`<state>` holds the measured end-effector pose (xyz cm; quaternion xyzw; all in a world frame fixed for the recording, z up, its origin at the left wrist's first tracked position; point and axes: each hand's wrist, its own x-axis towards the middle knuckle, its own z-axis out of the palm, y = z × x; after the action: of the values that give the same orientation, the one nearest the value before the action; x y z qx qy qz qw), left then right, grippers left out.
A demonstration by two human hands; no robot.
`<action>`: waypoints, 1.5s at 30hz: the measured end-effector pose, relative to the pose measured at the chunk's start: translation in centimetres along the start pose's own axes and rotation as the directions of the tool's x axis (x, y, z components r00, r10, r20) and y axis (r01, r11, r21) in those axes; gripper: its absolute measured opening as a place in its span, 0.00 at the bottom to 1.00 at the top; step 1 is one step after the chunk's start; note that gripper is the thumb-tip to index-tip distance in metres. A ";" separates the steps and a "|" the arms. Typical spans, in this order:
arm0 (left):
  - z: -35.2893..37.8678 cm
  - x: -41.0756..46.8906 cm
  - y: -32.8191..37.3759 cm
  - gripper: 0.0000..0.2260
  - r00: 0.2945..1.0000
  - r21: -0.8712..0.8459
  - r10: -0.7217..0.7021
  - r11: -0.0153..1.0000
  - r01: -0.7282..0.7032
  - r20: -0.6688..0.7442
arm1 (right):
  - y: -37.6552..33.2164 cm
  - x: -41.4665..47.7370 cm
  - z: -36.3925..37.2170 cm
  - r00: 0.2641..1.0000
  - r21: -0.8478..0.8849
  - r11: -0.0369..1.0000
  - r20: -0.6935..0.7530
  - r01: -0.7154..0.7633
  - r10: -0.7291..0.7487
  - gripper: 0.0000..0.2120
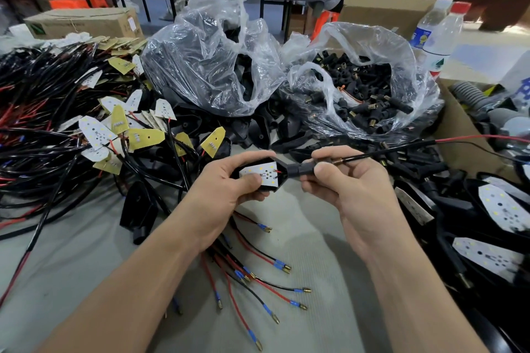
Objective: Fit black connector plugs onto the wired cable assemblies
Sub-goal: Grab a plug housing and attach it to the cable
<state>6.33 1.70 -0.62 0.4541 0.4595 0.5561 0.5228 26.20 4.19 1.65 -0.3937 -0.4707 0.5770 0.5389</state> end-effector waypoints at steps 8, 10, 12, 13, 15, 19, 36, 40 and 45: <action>0.2 -0.2 0.3 0.19 0.993 0.070 0.117 0.991 -0.117 0.005 | -0.3 -0.1 -0.2 0.999 0.050 0.998 0.000 0.038 -0.038 0.09; 0.1 -0.1 0.3 0.20 0.991 0.088 0.134 0.987 -0.132 -0.007 | -0.3 0.0 -0.3 0.998 0.044 0.997 0.031 0.057 -0.059 0.13; 0.1 0.0 0.4 0.18 0.991 0.082 0.133 0.988 -0.129 -0.035 | -0.2 -0.1 -0.2 0.993 0.008 0.996 0.065 0.093 -0.094 0.15; 0.1 0.0 0.4 0.16 0.990 0.066 0.131 0.990 -0.128 -0.048 | -0.1 0.0 -0.1 0.991 -0.008 0.994 0.073 0.110 -0.110 0.15; 0.0 0.1 0.6 0.15 0.990 0.023 0.129 0.992 -0.128 -0.058 | 0.1 0.1 0.0 0.990 -0.017 0.992 0.073 0.126 -0.125 0.16; 0.0 0.2 0.5 0.13 0.998 -0.122 0.040 0.992 -0.045 -0.042 | 0.0 0.3 -0.1 1.000 0.159 0.987 -0.007 0.021 -0.021 0.15; 1.0 -0.2 0.0 0.13 0.994 0.075 0.077 0.995 -0.072 -0.072 | -0.2 0.4 0.0 0.975 0.116 0.982 -0.148 -0.149 0.166 0.15; 0.7 0.0 -0.1 0.12 0.995 0.012 0.022 1.000 -0.021 -0.096 | -0.1 0.4 -0.6 0.990 0.085 0.988 -0.051 -0.130 0.135 0.08; 0.6 0.0 -0.4 0.10 0.995 -0.041 -0.070 0.997 0.067 -0.077 | -0.1 0.6 -1.3 0.998 -0.011 0.999 0.048 -0.037 0.038 0.03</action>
<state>6.99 1.73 -0.92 0.4061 0.4841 0.5639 0.5317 27.37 4.92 1.44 -0.3911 -0.4791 0.5940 0.5145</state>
